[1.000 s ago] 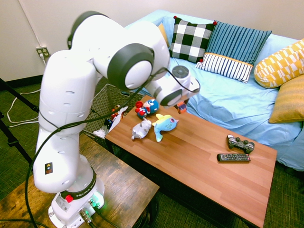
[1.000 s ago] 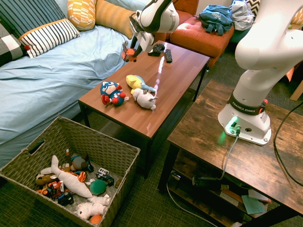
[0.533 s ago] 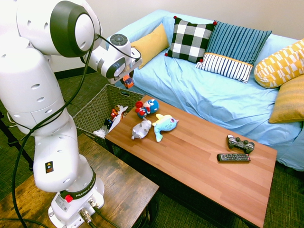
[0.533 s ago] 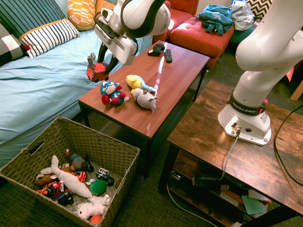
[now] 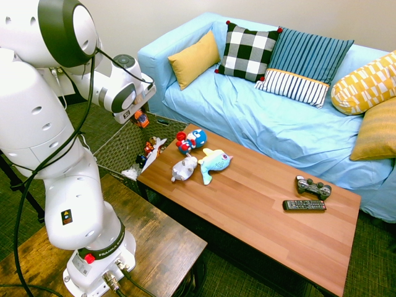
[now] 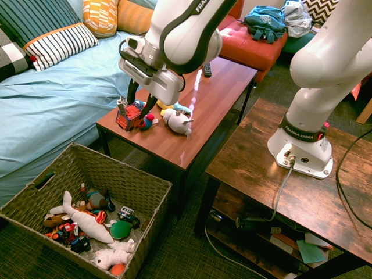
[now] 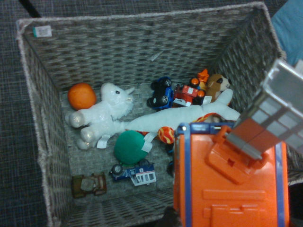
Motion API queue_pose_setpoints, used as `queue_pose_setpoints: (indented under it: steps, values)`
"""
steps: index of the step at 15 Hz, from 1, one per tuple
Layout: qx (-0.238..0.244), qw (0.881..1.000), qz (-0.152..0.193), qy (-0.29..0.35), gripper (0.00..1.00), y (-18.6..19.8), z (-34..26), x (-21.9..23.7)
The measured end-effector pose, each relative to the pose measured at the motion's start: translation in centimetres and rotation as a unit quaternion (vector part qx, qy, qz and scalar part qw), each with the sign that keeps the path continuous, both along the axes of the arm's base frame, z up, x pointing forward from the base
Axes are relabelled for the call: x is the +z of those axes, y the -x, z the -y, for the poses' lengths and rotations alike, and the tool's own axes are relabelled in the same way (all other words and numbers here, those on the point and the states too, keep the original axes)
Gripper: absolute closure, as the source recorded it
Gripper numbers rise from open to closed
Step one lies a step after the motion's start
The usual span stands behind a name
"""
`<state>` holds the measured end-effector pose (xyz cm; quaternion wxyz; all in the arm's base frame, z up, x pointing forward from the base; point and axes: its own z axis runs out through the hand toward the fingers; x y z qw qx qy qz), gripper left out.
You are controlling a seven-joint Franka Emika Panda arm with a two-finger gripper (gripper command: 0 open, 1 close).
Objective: Put the toy car in the basket
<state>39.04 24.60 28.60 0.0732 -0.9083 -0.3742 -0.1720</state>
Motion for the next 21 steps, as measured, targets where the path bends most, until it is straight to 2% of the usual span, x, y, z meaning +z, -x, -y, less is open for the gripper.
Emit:
queue_pose_setpoints:
  steps: [4, 5, 17, 19, 21]
  values:
    - [0.015, 1.000, 0.009, 0.021, 1.00, 2.0, -3.3, 0.3]
    - [0.012, 1.000, 0.012, 0.025, 0.00, 1.9, -3.5, 0.4]
    - [-0.002, 1.000, 0.006, 0.027, 0.00, -0.4, -5.6, -1.2]
    - [-0.026, 0.999, 0.010, 0.019, 0.00, -1.7, -4.4, -1.0]
    - [-0.063, 0.998, 0.030, 0.006, 0.00, -3.9, -0.1, -0.1]
